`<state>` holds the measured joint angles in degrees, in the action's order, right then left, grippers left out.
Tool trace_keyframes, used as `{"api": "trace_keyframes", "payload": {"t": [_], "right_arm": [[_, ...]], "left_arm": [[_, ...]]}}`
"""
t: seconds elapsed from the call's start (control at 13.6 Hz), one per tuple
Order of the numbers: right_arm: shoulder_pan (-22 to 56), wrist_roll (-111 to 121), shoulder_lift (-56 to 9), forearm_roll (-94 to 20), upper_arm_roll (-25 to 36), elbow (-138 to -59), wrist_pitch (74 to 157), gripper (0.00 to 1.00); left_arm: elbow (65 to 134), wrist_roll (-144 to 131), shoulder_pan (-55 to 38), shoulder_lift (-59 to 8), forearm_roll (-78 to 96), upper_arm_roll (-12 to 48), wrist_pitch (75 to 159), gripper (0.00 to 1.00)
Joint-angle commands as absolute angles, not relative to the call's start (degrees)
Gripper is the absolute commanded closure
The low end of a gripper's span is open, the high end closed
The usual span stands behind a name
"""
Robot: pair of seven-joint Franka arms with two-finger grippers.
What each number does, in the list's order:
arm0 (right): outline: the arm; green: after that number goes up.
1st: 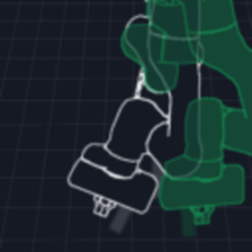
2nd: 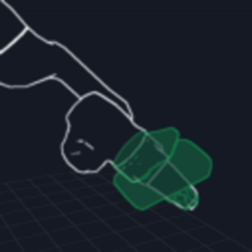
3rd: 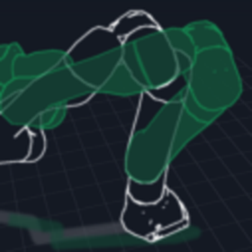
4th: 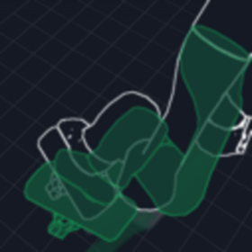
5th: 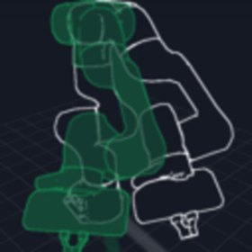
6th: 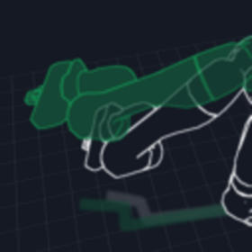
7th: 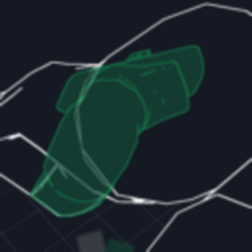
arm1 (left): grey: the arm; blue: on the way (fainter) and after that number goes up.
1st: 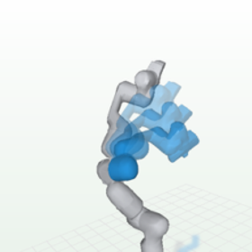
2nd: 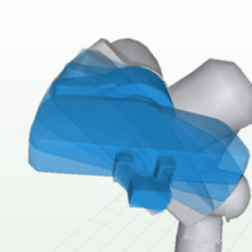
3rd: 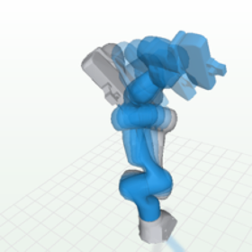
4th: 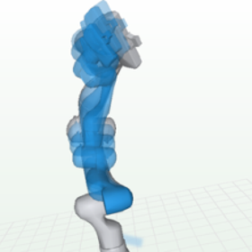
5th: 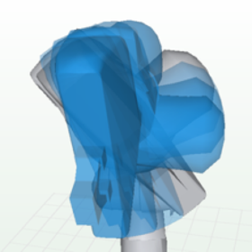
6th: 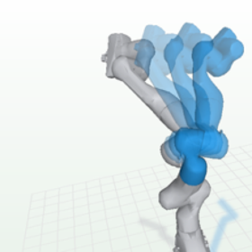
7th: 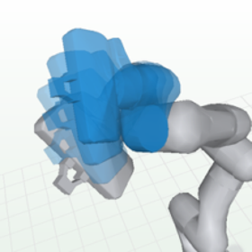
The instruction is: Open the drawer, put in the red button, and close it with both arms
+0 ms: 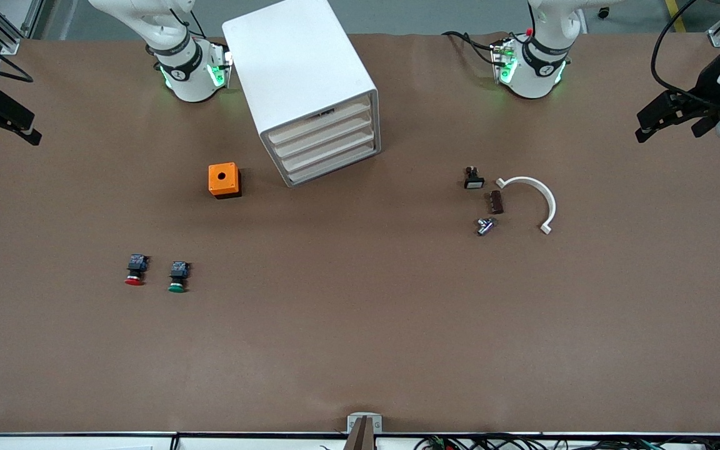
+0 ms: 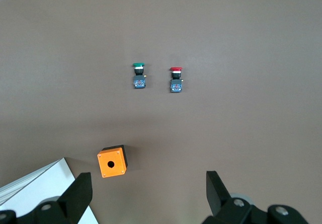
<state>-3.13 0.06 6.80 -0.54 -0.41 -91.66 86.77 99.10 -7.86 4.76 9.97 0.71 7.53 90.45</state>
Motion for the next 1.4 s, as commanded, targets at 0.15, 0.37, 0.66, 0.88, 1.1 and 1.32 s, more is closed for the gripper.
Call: {"api": "trace_keyframes", "payload": {"t": [0.15, 0.37, 0.66, 0.88, 1.1, 1.32], "right_arm": [[-3.34, 0.62, 5.89, 0.00, -0.62, -89.82, 85.78, 0.00], [-3.25, 0.62, 5.89, 0.00, -0.61, -89.82, 85.78, 0.00], [-3.43, 0.62, 5.89, 0.00, -0.62, -89.91, 85.78, 0.00], [-3.34, 0.44, 4.58, 0.09, -0.53, -89.91, 85.78, 0.00], [-3.08, 0.44, 1.68, 0.00, -0.62, -89.83, 85.78, 0.00], [-2.37, -0.09, -0.78, 0.09, -0.62, -90.09, 85.69, 0.00]], "left_arm": [[97.12, -6.68, 5.01, 8.71, -0.26, 7.65, 89.21, 0.00], [94.93, -7.21, 5.10, 5.64, -1.05, 7.30, 88.59, 0.00], [93.61, -7.56, 5.01, -0.33, -0.44, 7.21, 88.68, 0.00], [93.25, -10.88, 4.92, -6.31, 1.05, 7.21, 91.83, 0.00], [93.16, -21.75, 3.96, -10.79, 0.97, 7.91, 95.44, 0.00], [89.92, -28.28, 0.54, -16.77, 1.05, 8.35, 95.71, 0.00]]}}
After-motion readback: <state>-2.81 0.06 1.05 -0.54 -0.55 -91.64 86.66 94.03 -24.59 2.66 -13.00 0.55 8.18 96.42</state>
